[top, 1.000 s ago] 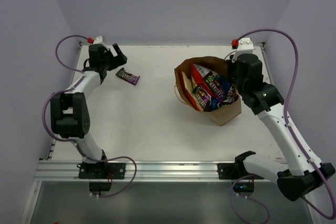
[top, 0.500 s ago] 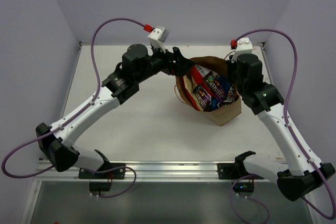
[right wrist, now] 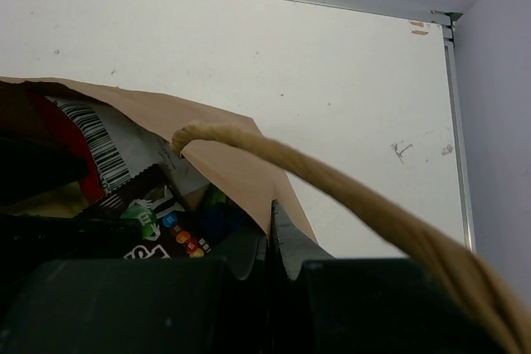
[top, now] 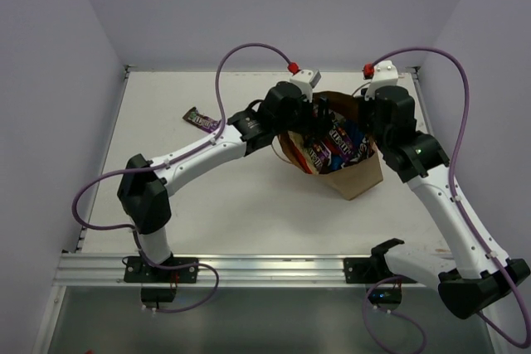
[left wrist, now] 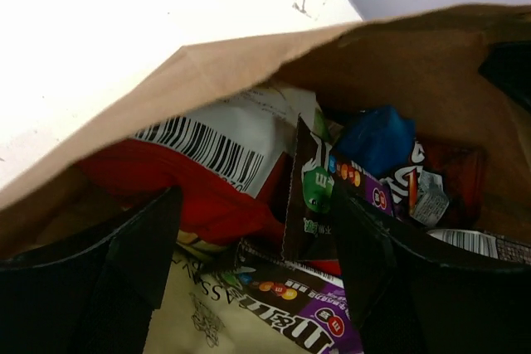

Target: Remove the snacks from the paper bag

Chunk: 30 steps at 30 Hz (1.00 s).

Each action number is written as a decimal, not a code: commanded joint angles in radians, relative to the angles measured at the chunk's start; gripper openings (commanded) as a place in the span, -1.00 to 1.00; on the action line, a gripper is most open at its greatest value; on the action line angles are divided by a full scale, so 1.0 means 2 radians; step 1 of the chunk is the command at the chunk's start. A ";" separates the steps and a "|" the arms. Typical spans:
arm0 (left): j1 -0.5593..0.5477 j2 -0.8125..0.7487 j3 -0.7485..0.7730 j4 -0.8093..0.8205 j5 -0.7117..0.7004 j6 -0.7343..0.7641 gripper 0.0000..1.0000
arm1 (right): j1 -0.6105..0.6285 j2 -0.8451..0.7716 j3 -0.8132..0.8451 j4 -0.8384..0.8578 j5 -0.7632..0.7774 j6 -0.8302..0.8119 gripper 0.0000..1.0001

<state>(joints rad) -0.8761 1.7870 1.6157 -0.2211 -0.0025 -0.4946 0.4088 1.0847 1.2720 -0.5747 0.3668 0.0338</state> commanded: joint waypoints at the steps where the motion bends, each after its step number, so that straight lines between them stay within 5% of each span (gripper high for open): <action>1: -0.014 -0.002 0.035 -0.005 -0.005 -0.012 0.49 | 0.002 -0.022 0.001 0.039 -0.001 0.000 -1.00; 6: -0.022 0.001 0.038 -0.008 -0.001 -0.020 -0.03 | 0.001 -0.022 0.001 0.040 -0.002 0.001 -1.00; 14: -0.025 0.008 0.050 0.005 0.025 -0.027 -0.28 | 0.002 -0.021 -0.002 0.040 -0.001 0.004 -1.00; 19: -0.025 0.001 0.053 0.002 0.022 -0.025 -1.00 | 0.001 -0.023 -0.002 0.038 0.003 -0.001 -1.00; 26: -0.024 -0.073 0.063 -0.031 0.000 0.000 -1.00 | 0.001 -0.026 -0.003 0.039 0.017 -0.006 -1.00; 30: -0.016 -0.154 0.068 -0.066 -0.082 0.031 -1.00 | 0.001 -0.029 -0.007 0.040 0.024 -0.011 -1.00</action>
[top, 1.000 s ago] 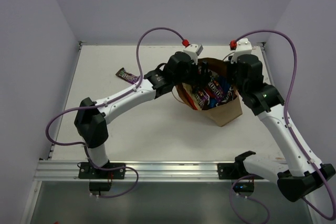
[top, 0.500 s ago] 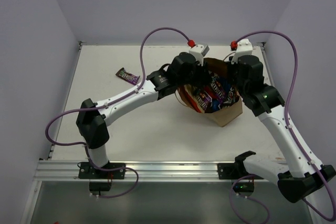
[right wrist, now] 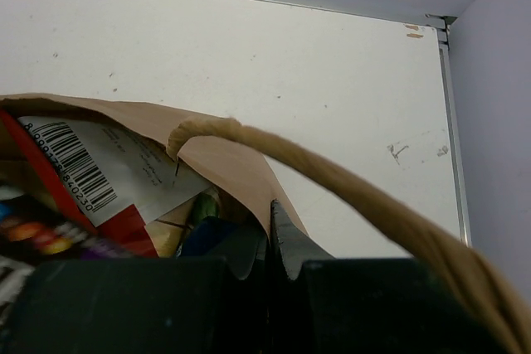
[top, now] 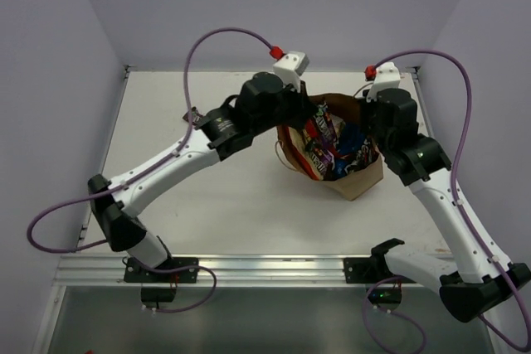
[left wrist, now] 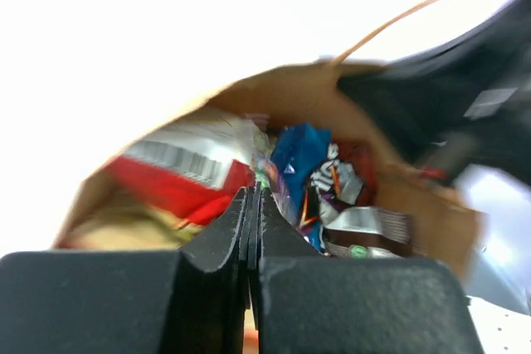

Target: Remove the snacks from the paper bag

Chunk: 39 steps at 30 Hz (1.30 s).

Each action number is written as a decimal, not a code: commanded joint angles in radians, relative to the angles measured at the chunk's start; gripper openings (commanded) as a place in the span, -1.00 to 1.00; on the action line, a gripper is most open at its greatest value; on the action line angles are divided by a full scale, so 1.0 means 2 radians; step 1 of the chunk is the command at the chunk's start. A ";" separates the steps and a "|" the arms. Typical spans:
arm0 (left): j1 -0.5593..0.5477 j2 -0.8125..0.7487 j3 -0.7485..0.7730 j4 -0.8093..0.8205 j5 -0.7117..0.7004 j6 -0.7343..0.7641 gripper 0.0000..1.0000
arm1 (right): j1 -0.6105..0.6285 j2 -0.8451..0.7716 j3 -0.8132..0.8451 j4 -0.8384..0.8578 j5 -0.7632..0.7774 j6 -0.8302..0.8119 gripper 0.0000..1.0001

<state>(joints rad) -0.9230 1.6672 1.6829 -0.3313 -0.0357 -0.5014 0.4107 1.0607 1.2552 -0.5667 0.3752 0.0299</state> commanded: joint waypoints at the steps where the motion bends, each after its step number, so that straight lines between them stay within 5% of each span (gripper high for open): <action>1: 0.014 -0.106 0.037 -0.021 -0.076 0.038 -1.00 | 0.001 -0.017 0.001 0.035 0.020 -0.010 -1.00; 9: 0.112 -0.204 -0.015 -0.068 -0.135 0.064 -1.00 | 0.000 -0.016 -0.003 0.036 0.026 -0.011 -1.00; 14: 0.139 -0.199 -0.044 -0.065 -0.156 0.088 -1.00 | 0.000 -0.018 -0.003 0.036 0.024 -0.011 -1.00; 26: 0.161 0.005 -0.074 0.125 -0.028 0.086 -1.00 | 0.000 -0.024 -0.021 0.039 0.013 -0.010 -1.00; 34: 0.226 0.139 -0.116 0.219 0.016 0.061 -0.99 | 0.000 -0.025 -0.026 0.036 0.007 -0.008 -1.00; 37: 0.244 0.153 -0.120 0.212 -0.002 0.082 0.06 | 0.000 -0.026 -0.023 0.033 0.007 -0.009 -1.00; 38: 0.246 0.149 -0.120 0.197 -0.010 0.089 0.65 | 0.000 -0.026 -0.022 0.033 0.008 -0.008 -1.00; 39: 0.247 0.134 -0.117 0.188 -0.027 0.100 0.85 | 0.001 -0.026 -0.021 0.033 0.007 -0.009 -1.00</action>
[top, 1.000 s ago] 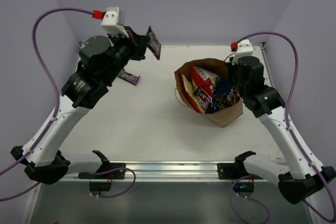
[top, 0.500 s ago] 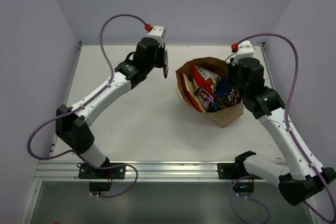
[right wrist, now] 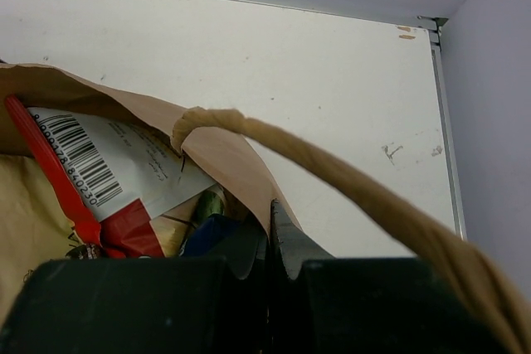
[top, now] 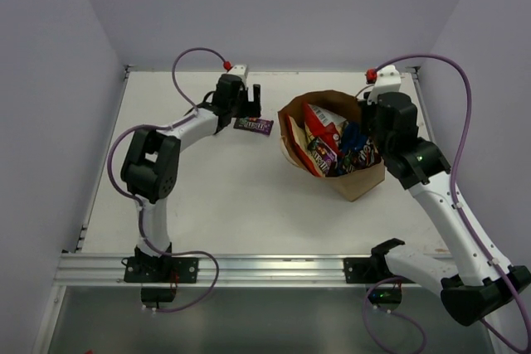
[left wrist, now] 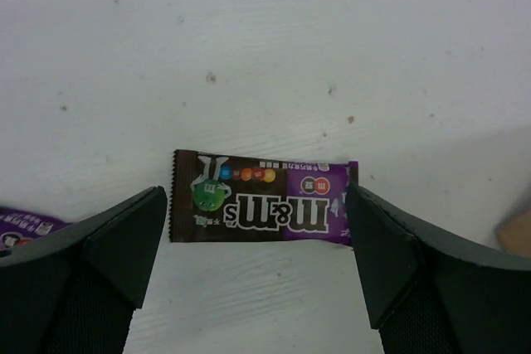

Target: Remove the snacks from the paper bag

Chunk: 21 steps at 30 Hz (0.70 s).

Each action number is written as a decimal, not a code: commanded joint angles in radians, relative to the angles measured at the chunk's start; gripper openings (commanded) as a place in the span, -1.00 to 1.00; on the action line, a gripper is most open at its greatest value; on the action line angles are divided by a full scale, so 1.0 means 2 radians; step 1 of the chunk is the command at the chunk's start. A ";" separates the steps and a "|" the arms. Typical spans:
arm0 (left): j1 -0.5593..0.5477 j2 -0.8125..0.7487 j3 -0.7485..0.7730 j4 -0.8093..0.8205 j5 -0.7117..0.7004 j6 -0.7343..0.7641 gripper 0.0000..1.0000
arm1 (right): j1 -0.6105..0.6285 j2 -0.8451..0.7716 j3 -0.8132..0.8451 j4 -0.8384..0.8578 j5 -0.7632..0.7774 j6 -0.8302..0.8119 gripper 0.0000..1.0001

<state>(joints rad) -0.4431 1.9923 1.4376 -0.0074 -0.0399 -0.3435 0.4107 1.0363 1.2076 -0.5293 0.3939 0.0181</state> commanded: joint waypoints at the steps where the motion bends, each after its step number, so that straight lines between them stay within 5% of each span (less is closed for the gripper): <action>1: 0.007 -0.042 0.005 0.020 -0.031 0.024 0.96 | 0.000 -0.015 0.003 0.015 -0.002 -0.003 -1.00; 7: -0.019 -0.158 0.045 -0.080 -0.008 0.013 1.00 | 0.000 -0.013 0.007 0.012 0.002 -0.004 -1.00; 12: -0.149 -0.226 0.080 -0.144 -0.005 0.009 1.00 | 0.000 -0.013 0.007 0.015 0.011 -0.005 -1.00; 21: -0.285 -0.214 0.114 -0.168 -0.007 -0.012 0.89 | 0.000 -0.014 0.001 0.019 0.016 -0.005 -1.00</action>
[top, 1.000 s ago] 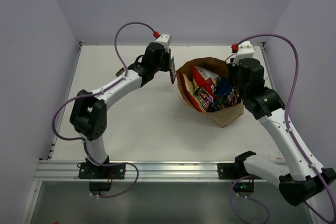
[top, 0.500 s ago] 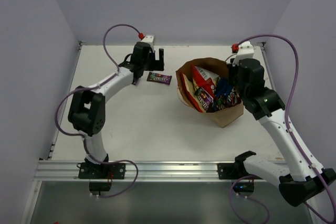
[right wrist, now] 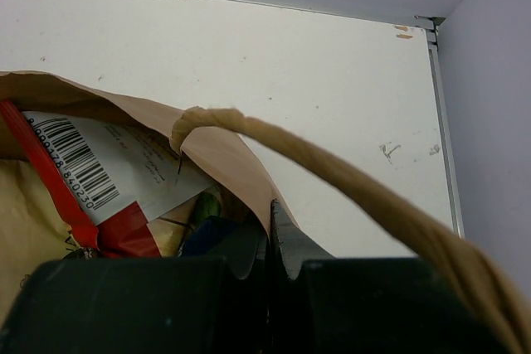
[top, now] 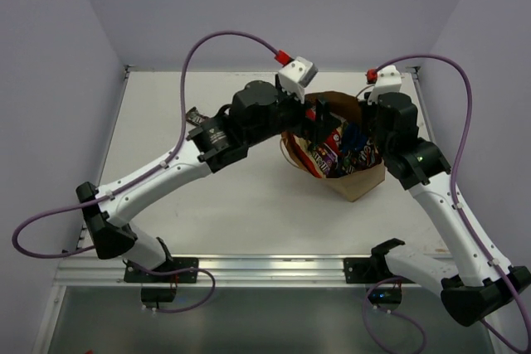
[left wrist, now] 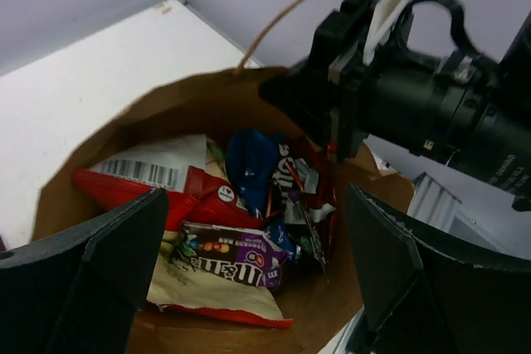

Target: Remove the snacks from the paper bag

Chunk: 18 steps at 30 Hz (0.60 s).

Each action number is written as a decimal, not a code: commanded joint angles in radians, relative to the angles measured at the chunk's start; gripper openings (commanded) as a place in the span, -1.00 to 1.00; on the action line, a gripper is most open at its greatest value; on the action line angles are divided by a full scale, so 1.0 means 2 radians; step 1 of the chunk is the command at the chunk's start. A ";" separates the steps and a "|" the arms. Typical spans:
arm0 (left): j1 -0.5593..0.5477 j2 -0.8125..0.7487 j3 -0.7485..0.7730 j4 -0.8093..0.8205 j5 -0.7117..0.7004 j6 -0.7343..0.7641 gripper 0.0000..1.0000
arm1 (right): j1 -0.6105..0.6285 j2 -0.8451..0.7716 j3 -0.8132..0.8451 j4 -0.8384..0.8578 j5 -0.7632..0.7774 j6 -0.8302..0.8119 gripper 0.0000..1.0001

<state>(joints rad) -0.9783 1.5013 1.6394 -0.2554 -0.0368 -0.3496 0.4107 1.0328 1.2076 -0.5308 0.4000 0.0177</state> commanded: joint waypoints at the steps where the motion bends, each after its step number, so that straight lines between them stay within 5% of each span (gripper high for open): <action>1: -0.022 0.039 0.019 -0.052 -0.007 -0.009 0.86 | 0.000 -0.013 -0.001 0.021 0.012 -0.005 -1.00; 14: -0.071 0.130 0.065 -0.074 -0.007 -0.012 0.54 | 0.000 -0.019 -0.006 0.019 0.014 -0.005 -1.00; 18: -0.074 0.138 0.066 -0.078 -0.018 -0.014 -0.02 | 0.001 -0.021 -0.008 0.020 0.015 -0.005 -1.00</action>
<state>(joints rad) -1.1160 1.7748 1.7214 -0.4168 -0.0536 -0.3721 0.4107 1.0218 1.1957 -0.5293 0.4023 0.0174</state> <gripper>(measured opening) 0.560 0.025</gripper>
